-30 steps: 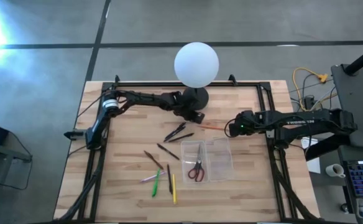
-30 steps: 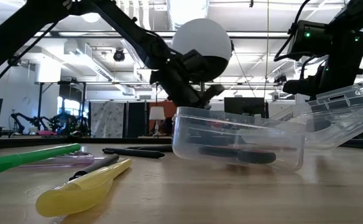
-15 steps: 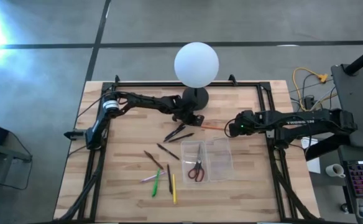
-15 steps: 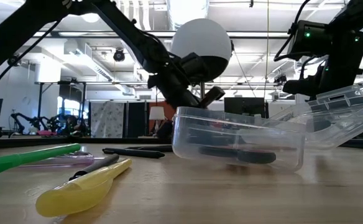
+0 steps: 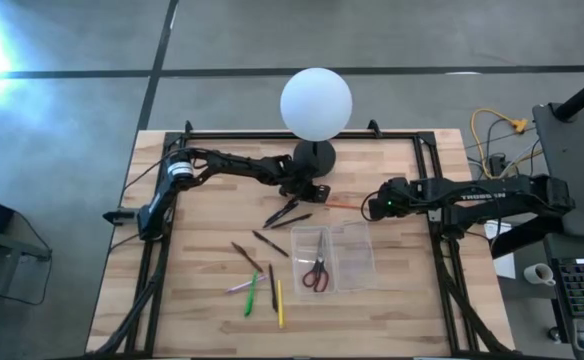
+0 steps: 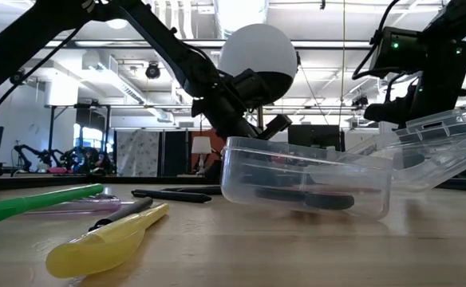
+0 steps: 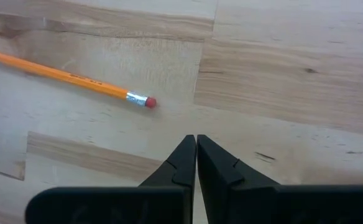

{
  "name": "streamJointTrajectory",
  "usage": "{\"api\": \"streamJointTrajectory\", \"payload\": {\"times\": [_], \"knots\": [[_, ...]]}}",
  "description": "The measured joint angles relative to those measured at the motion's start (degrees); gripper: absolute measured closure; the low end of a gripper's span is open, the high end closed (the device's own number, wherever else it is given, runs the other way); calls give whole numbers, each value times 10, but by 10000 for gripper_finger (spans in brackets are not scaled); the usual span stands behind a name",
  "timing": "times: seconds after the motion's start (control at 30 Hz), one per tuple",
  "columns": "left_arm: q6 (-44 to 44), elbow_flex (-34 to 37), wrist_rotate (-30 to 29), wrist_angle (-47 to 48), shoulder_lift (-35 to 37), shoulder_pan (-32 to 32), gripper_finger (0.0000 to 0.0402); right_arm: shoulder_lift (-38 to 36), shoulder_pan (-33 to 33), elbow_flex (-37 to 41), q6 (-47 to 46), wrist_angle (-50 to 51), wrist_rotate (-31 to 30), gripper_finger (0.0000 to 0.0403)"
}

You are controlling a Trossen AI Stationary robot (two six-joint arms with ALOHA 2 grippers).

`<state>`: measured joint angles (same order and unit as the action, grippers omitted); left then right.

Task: Pick & place school supplies into a supply box
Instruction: Put the orange pencil into the transparent supply box

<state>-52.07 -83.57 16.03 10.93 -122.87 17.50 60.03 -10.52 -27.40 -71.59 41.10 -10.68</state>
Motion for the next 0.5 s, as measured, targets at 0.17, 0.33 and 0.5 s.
{"api": "streamJointTrajectory", "payload": {"times": [0.17,0.33,0.5], "knots": [[0,0,0,0,0,-1,402,0,0,2,0,0,0,394],[-5,0,2,0,0,-6,402,0,0,2,0,0,0,394],[-6,0,4,-4,0,-13,402,0,0,2,1,0,0,394]]}}
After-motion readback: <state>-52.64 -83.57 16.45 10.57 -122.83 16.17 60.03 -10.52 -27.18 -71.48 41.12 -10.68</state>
